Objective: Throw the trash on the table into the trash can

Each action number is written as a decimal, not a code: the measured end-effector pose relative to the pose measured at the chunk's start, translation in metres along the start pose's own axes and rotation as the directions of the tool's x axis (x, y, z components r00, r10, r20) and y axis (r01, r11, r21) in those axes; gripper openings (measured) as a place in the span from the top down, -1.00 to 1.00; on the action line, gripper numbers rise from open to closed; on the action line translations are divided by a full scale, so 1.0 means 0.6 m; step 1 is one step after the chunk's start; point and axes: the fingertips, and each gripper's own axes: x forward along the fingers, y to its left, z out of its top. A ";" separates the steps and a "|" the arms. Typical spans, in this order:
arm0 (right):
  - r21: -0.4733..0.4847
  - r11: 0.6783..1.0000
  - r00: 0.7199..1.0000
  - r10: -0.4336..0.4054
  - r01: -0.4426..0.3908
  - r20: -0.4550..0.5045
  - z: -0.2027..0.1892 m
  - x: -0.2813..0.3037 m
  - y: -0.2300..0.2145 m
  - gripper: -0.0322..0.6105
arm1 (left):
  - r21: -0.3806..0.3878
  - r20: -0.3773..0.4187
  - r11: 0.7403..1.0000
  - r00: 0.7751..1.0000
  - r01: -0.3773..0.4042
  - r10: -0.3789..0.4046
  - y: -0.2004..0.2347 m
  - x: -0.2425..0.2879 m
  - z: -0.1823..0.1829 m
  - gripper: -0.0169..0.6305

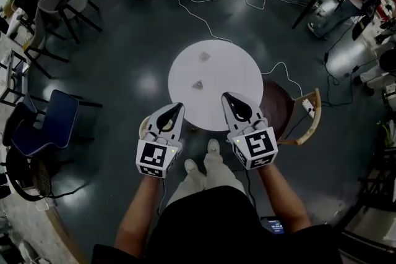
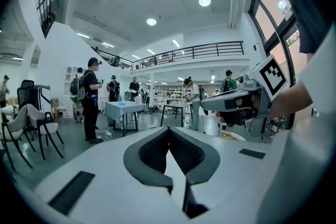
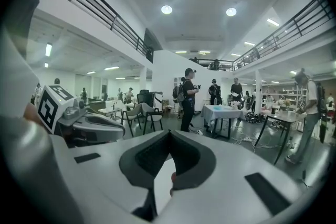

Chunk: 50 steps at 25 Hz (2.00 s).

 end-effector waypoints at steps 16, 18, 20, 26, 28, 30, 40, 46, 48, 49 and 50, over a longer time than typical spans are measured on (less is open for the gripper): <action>0.000 0.999 0.996 0.053 -0.053 -0.072 -0.069 0.067 -0.130 0.85 | 0.005 -0.164 1.000 0.986 -0.030 0.030 0.014 0.162 -0.105 0.90; 0.010 0.998 0.995 0.060 -0.059 -0.081 -0.083 0.073 -0.141 0.85 | 0.012 -0.176 0.999 0.984 -0.037 0.038 0.013 0.180 -0.118 0.90; 0.018 0.998 0.994 0.066 -0.065 -0.090 -0.098 0.079 -0.151 0.85 | 0.026 -0.191 0.999 0.981 -0.032 0.036 0.012 0.198 -0.132 0.90; 0.021 0.995 0.987 0.095 -0.094 -0.126 -0.141 0.092 -0.173 0.85 | 0.014 -0.234 0.999 0.972 -0.032 0.035 0.013 0.248 -0.171 0.90; 0.022 0.994 0.985 0.109 -0.106 -0.131 -0.155 0.096 -0.177 0.85 | 0.014 -0.251 0.999 0.967 -0.031 0.033 0.012 0.261 -0.188 0.90; 0.036 0.992 0.983 0.124 -0.120 -0.133 -0.170 0.099 -0.180 0.85 | 0.015 -0.270 0.999 0.962 -0.033 0.036 0.012 0.274 -0.208 0.90; 0.076 0.987 0.967 0.157 -0.145 -0.198 -0.249 0.132 -0.202 0.85 | 0.013 -0.363 0.996 0.927 -0.091 0.090 0.046 0.342 -0.294 0.90; 0.100 0.986 0.961 0.155 -0.136 -0.227 -0.294 0.155 -0.222 0.85 | -0.015 -0.393 0.996 0.916 -0.089 0.076 0.059 0.380 -0.344 0.90; 0.103 0.985 0.959 0.161 -0.140 -0.235 -0.311 0.167 -0.222 0.85 | -0.011 -0.404 0.996 0.912 -0.089 0.076 0.067 0.391 -0.362 0.90; 0.103 0.984 0.957 0.165 -0.144 -0.238 -0.318 0.172 -0.221 0.85 | -0.012 -0.407 0.996 0.910 -0.089 0.076 0.070 0.396 -0.370 0.90; 0.101 0.984 0.956 0.168 -0.147 -0.242 -0.326 0.176 -0.220 0.85 | -0.014 -0.410 0.996 0.909 -0.088 0.075 0.072 0.400 -0.377 0.90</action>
